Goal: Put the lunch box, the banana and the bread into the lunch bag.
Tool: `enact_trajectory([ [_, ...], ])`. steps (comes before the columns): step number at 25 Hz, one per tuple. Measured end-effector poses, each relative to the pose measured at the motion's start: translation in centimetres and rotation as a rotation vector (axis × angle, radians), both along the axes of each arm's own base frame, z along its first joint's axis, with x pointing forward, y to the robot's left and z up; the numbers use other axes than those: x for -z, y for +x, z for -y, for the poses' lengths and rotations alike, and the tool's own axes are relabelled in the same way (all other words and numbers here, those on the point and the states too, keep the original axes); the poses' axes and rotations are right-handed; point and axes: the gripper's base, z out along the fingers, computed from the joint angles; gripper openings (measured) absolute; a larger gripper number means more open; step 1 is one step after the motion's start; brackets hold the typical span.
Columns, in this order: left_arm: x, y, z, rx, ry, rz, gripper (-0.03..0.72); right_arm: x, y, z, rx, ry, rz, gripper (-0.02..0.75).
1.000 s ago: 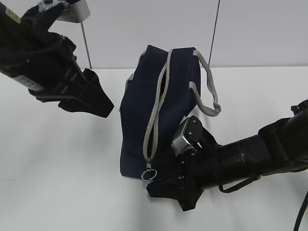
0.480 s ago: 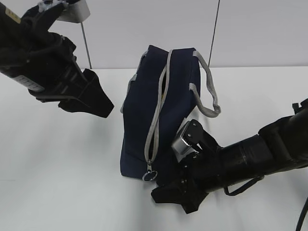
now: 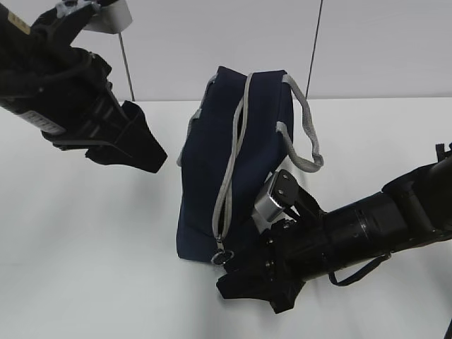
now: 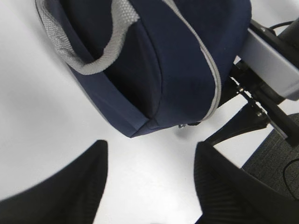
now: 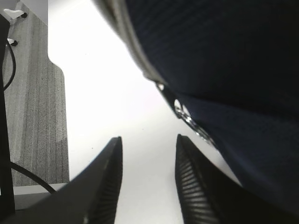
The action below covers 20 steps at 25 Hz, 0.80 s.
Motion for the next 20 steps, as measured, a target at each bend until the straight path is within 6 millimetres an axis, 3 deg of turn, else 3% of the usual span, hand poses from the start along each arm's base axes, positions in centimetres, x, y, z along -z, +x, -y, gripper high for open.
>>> enact_trajectory([
  [20, 0.0, 0.0, 0.0, 0.0, 0.0, 0.0, 0.414, -0.12, 0.79, 0.01, 0.068, 0.01, 0.055, 0.281],
])
